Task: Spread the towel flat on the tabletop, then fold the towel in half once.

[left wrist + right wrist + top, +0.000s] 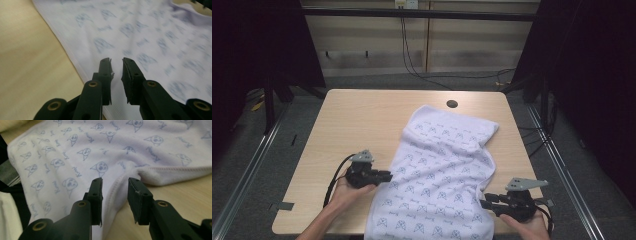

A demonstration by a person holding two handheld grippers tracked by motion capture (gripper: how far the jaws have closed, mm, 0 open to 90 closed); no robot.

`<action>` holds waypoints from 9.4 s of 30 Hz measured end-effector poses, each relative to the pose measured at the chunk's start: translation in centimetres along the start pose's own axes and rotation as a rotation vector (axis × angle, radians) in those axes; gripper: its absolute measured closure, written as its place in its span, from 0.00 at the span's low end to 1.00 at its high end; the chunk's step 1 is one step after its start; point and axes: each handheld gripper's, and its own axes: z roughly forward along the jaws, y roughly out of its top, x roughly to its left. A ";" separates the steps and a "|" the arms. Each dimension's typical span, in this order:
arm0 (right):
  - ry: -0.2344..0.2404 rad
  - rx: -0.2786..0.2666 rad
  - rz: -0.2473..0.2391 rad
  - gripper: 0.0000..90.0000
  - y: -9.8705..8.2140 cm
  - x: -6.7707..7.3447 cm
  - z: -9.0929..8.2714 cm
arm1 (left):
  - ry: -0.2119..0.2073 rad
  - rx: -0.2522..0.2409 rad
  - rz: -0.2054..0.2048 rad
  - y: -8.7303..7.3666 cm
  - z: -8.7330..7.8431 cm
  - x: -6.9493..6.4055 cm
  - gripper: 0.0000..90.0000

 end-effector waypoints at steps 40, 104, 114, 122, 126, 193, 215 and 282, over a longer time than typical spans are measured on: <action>-0.050 -0.016 -0.028 0.78 4.1 -4.7 4.2 | 0.076 0.013 -0.035 -0.3 -0.8 2.5 0.80; -0.035 0.038 -0.083 0.86 7.5 -7.1 10.6 | 0.185 -0.011 -0.052 -1.0 -1.3 4.6 0.87; -0.023 0.070 -0.140 0.89 5.2 -5.4 8.2 | 0.095 0.026 -0.026 -2.0 -1.5 2.0 0.92; 0.034 0.079 -0.128 0.97 2.9 -4.0 6.4 | 0.065 0.076 0.002 -3.8 -3.0 -0.9 0.98; 0.034 0.099 -0.149 0.99 1.9 -2.7 5.4 | 0.052 0.108 0.019 -4.5 -3.7 -2.2 1.00; 0.026 -0.103 0.000 0.96 8.9 -9.1 7.0 | 0.059 -0.153 -0.015 1.2 -3.4 2.5 0.92; 0.003 -0.248 -0.048 0.97 17.1 -9.3 2.8 | 0.134 -0.306 -0.021 8.5 -7.7 4.6 0.95; 0.126 0.161 -0.114 0.97 0.0 -0.9 2.4 | -0.073 0.117 -0.050 -6.4 -4.7 -4.8 0.95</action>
